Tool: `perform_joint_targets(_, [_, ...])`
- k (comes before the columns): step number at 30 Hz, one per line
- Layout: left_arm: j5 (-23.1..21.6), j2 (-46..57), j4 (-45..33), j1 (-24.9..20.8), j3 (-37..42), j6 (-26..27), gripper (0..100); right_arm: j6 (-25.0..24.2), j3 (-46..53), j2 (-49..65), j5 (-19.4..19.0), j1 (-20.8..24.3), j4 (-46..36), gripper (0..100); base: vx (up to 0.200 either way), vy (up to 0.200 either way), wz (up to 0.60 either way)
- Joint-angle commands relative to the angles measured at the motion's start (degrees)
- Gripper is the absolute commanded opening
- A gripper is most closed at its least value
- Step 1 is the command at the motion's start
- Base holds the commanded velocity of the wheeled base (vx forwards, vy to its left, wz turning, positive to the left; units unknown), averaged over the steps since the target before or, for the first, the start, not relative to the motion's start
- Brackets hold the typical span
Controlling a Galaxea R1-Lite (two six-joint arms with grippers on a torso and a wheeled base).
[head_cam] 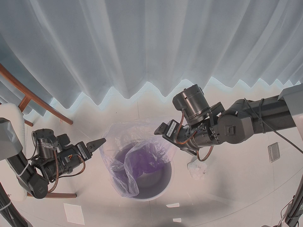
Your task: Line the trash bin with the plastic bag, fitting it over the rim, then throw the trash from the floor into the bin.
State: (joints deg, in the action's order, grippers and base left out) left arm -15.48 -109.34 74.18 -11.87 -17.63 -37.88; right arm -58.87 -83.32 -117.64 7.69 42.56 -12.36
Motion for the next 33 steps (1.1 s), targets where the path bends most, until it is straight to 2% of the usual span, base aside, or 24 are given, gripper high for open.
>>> perform_joint_targets(1, [-0.07,2.37,0.0,-1.4,0.93,0.0,100,-0.11,-0.61,-1.19,0.04,1.04,0.14,100,0.0,0.0,0.0])
perform_joint_targets(9, [-0.07,2.46,0.09,-3.24,2.86,0.08,100,-0.28,-1.4,-2.95,0.04,1.12,0.5,100,0.0,0.0,0.0])
perform_joint_targets(15, [0.1,2.29,0.0,-6.58,5.15,0.35,100,-0.37,-3.51,-4.53,1.27,1.12,2.34,100,0.0,0.0,0.0])
perform_joint_targets(16, [0.1,2.29,0.09,-6.67,5.24,0.35,100,-0.28,-3.51,-4.53,1.45,1.12,2.34,0,0.0,0.0,0.0])
perform_joint_targets(24, [0.63,2.46,0.0,-8.87,11.56,0.52,100,-0.28,-3.43,-4.18,1.54,0.33,2.52,0,0.0,0.0,0.0])
perform_joint_targets(30, [5.46,1.67,0.0,-8.96,14.64,0.17,100,-0.28,-3.34,-4.27,1.62,0.33,2.52,0,0.0,0.0,0.0])
perform_joint_targets(33, [7.48,-1.05,0.0,-10.54,14.29,-0.18,100,-0.37,-3.34,-4.27,1.62,0.42,2.52,0,0.0,0.0,0.0])
